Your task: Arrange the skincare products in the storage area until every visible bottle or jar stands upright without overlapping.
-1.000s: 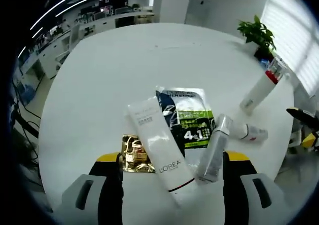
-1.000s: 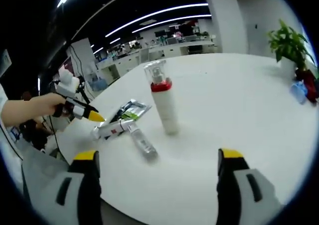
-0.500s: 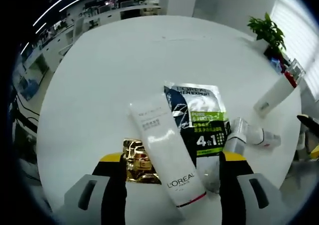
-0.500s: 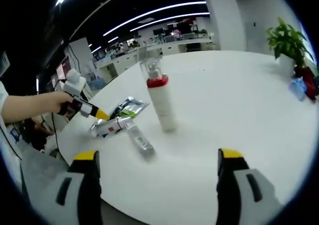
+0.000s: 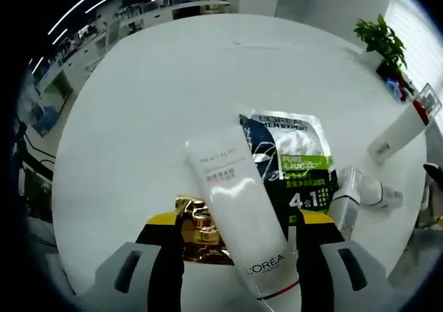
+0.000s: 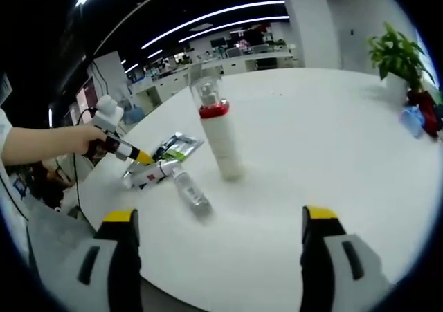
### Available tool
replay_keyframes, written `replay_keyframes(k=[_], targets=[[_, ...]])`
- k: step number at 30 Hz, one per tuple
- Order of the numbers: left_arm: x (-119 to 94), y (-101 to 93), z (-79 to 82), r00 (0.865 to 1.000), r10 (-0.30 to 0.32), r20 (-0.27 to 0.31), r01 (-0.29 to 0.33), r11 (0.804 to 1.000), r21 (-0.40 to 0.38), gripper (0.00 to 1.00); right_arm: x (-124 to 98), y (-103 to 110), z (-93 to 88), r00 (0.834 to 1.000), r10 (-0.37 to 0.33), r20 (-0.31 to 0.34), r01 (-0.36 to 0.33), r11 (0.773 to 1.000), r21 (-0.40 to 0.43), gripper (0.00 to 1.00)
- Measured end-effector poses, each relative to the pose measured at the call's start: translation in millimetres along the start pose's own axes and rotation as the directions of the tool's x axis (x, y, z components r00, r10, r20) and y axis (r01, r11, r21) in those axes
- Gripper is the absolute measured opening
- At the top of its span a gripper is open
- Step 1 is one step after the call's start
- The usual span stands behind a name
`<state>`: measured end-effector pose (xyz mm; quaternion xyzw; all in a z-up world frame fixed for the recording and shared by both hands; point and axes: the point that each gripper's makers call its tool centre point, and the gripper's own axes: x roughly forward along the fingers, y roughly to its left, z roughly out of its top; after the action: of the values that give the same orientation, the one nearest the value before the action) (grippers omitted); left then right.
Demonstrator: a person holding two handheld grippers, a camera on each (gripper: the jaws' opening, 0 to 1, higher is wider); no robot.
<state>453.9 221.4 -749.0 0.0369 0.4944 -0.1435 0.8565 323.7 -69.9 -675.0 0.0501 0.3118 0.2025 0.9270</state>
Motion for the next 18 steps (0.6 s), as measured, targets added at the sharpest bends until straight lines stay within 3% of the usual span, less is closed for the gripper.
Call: replay_keyframes(k=[13,18], targets=[[1,6.2,4.9,0.999,0.039,0.022,-0.038,0.999,-0.024,0.52,3,1,0.7,1.000,0.003,-0.005,-0.003,1.000,-0.010,0.97],[-2,11.5,4.2,0.998,0.058,0.023,-0.057,0.997,-0.051,0.43,2,0,2.8,1.000,0.001,-0.001,-0.001,1.000,-0.015,0.98]])
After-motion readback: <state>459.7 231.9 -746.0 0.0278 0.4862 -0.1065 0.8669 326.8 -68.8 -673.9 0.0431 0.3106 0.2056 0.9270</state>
